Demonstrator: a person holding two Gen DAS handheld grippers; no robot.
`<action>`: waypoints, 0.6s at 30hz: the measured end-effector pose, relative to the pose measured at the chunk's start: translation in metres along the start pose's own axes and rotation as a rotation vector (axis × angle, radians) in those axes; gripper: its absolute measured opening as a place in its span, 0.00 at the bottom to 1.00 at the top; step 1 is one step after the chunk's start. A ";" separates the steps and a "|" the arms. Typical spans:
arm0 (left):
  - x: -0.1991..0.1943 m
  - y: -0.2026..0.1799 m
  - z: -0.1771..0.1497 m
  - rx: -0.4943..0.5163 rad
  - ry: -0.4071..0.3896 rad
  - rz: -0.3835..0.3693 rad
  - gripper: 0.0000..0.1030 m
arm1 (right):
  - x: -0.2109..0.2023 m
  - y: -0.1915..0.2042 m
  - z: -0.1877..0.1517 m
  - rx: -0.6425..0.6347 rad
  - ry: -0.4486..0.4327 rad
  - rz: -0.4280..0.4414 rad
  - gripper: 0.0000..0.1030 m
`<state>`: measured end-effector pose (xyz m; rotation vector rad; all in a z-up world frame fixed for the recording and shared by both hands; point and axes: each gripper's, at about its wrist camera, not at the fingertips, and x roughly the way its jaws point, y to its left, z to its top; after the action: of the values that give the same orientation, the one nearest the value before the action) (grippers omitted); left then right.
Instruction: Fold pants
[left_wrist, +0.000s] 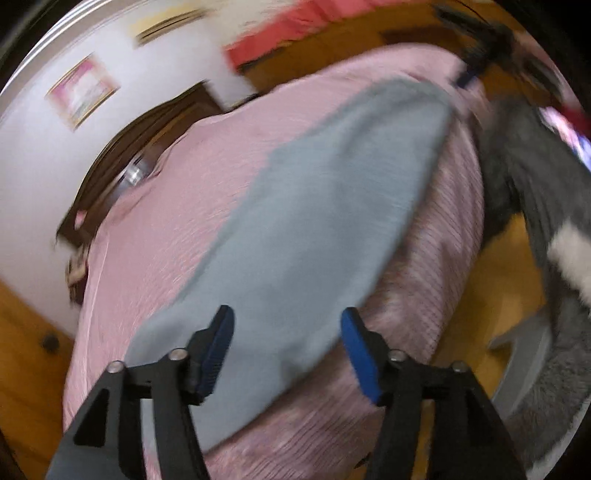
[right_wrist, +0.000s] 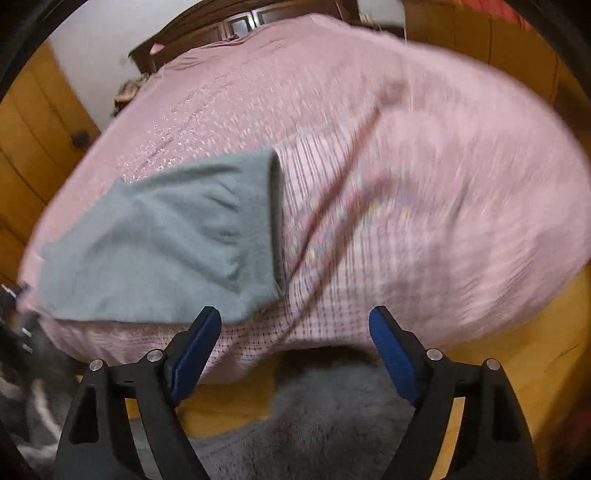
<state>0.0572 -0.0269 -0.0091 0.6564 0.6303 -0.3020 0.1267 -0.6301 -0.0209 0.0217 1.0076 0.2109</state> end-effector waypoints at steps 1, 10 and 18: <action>-0.004 0.020 -0.007 -0.063 0.002 0.003 0.74 | -0.006 0.011 0.004 -0.024 -0.013 -0.021 0.82; 0.003 0.129 -0.069 -0.504 0.081 -0.080 0.76 | -0.020 0.228 0.024 -0.279 -0.204 -0.025 0.82; 0.006 0.175 -0.107 -0.749 0.097 -0.143 0.76 | 0.036 0.468 0.002 -0.416 -0.388 0.265 0.63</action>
<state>0.0933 0.1747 0.0039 -0.0937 0.8204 -0.1455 0.0699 -0.1653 0.0036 -0.1776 0.5573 0.6307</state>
